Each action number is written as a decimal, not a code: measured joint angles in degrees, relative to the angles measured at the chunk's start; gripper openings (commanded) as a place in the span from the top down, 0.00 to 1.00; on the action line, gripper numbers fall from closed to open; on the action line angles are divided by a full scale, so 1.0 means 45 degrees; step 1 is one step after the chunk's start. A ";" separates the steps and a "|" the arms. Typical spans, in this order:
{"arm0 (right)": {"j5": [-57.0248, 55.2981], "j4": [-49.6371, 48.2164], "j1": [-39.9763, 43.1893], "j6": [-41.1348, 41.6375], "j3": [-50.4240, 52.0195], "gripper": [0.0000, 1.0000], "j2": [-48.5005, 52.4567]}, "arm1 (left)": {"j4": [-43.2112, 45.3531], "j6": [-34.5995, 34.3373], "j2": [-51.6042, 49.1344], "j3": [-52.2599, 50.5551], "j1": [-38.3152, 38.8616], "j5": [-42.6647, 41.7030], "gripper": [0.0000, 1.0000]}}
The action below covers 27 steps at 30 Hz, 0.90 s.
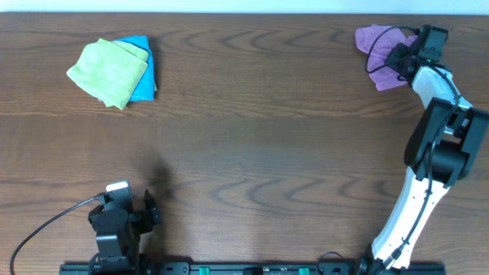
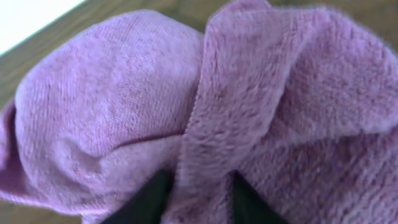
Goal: Fold the cloth
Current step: 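Close the right gripper on the purple cloth's edge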
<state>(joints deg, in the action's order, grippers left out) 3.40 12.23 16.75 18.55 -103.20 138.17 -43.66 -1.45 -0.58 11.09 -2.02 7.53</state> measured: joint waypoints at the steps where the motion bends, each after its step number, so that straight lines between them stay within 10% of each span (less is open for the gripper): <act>1: 0.0010 0.0039 0.0000 -0.0019 0.0000 0.99 0.0000 | -0.0005 0.0005 0.0000 0.0000 0.0000 0.0000 0.05; 10: 0.0695 0.1093 -0.0029 -0.0466 0.0005 0.99 -0.0335 | -0.0005 0.0005 0.0000 0.0000 0.0000 0.0000 0.05; 27: 0.1020 1.0239 -0.2691 -0.3235 -0.0121 0.99 -0.7179 | -0.0005 0.0005 0.0000 0.0005 0.0000 0.0000 0.05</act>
<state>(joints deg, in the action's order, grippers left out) 7.99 58.30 4.64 3.99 -103.74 105.86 -43.68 -1.43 -0.58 11.11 -2.02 7.53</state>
